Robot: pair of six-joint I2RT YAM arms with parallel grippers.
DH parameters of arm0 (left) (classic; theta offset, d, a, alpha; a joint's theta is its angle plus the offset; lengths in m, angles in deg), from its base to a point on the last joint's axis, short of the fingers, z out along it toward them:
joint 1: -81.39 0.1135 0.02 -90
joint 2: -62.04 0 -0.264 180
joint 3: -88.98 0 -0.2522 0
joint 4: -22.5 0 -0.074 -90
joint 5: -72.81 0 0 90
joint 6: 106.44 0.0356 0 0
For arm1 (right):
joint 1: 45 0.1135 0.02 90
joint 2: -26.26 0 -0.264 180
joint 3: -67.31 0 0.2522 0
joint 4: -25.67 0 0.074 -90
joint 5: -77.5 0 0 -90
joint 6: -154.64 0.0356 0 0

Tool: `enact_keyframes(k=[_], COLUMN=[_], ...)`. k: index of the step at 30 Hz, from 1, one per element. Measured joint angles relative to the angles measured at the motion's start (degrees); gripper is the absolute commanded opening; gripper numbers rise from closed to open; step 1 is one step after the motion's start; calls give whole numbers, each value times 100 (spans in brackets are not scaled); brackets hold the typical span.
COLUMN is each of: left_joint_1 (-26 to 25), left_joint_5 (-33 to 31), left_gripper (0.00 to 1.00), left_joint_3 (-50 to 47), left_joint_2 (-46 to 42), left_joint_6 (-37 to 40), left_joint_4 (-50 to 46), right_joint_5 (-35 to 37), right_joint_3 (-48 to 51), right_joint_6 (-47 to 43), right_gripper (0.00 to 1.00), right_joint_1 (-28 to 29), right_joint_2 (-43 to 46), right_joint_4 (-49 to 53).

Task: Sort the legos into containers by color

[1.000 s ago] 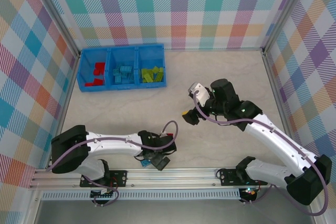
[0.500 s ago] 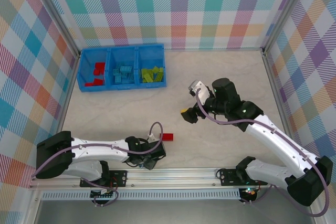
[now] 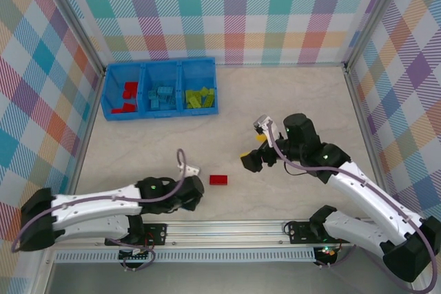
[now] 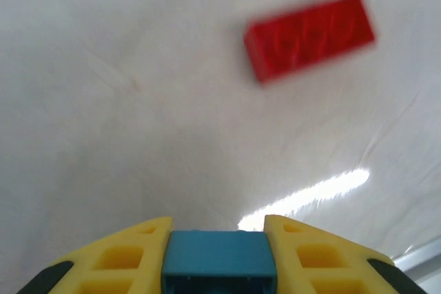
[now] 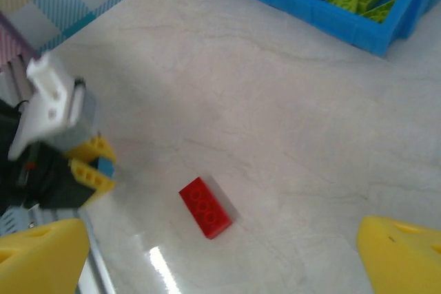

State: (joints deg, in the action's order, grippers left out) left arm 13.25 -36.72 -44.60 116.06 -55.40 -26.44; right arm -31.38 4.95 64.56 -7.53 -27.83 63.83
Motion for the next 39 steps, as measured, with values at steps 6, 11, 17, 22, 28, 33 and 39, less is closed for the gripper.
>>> enact_keyframes(k=[6,11,17,22,28,33,39], left_joint_1=[1388,2811,4382,5184,5917,6113,6118], left_joint_5=[-542,-435,120,323,723,1060,1318], left_gripper=[14,14,14,14,29,55,59], left_joint_3=[160,741,1923,2664,3943,4907,5117], left_joint_2=[-1246,-922,868,2365,4151,5058,5056], left_joint_6=[715,1447,2127,2496,2568,2583,2599], left_joint_4=[555,1246,2260,3016,3364,3187,2990], right_joint_5=[-859,-1167,-1185,-1182,-1169,-586,15], right_joint_3=[365,824,1040,1040,1038,1040,1110], right_joint_6=[313,457,568,564,527,575,564], right_gripper=[100,100,100,100,100,100,100], right_joint_1=[96,201,203,203,205,210,210], right_joint_2=[101,151,146,118,76,76,50], right_joint_4=[-481,-1176,-1845,-2142,-2179,-2177,-2186])
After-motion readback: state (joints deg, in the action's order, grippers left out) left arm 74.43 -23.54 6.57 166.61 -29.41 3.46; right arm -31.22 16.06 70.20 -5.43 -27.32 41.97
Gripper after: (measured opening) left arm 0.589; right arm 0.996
